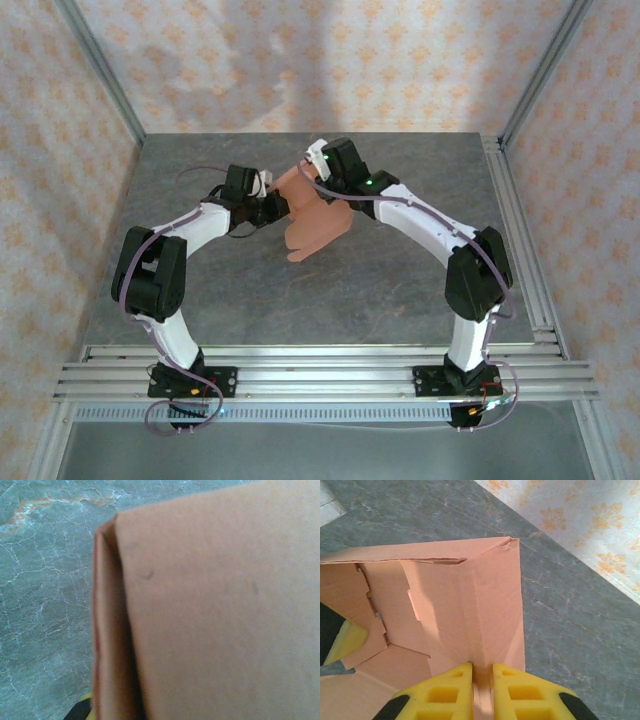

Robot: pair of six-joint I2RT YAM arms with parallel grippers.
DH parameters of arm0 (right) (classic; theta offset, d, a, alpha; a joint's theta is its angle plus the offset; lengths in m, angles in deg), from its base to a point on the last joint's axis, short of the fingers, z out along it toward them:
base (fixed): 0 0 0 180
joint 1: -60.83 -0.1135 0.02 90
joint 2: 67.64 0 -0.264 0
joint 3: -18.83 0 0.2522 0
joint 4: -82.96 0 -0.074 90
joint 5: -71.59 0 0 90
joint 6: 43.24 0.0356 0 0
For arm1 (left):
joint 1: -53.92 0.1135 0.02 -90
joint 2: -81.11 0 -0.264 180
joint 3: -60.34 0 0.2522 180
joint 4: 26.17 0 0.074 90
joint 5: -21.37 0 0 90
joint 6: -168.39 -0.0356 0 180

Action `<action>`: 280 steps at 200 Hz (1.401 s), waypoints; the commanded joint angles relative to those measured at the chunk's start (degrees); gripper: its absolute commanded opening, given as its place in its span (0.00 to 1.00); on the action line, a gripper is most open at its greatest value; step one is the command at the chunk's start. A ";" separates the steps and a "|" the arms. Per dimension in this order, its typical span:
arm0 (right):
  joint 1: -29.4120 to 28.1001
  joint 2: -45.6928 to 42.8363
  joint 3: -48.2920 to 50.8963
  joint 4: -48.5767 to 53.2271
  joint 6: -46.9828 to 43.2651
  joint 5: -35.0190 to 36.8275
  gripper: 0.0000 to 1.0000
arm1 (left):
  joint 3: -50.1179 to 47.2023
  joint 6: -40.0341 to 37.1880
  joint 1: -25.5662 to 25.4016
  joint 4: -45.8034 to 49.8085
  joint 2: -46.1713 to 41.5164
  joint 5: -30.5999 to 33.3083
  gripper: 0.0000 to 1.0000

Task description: Fold the paper box

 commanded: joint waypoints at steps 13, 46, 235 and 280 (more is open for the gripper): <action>-2.48 3.19 -1.47 -1.86 -0.43 6.38 0.21 | 0.03 -1.15 -0.41 -2.35 -2.34 -2.84 0.00; -2.48 3.63 -1.91 -2.06 0.02 7.57 0.20 | -0.33 -1.44 -0.36 -2.12 -2.58 -2.78 0.00; 1.03 4.42 -4.47 -0.33 2.45 5.97 0.39 | 0.20 -2.03 -0.34 -1.25 -2.76 -3.27 0.00; 0.54 7.68 -7.94 2.23 1.80 8.57 0.19 | 0.29 -2.03 -0.36 -1.27 -2.73 -3.35 0.00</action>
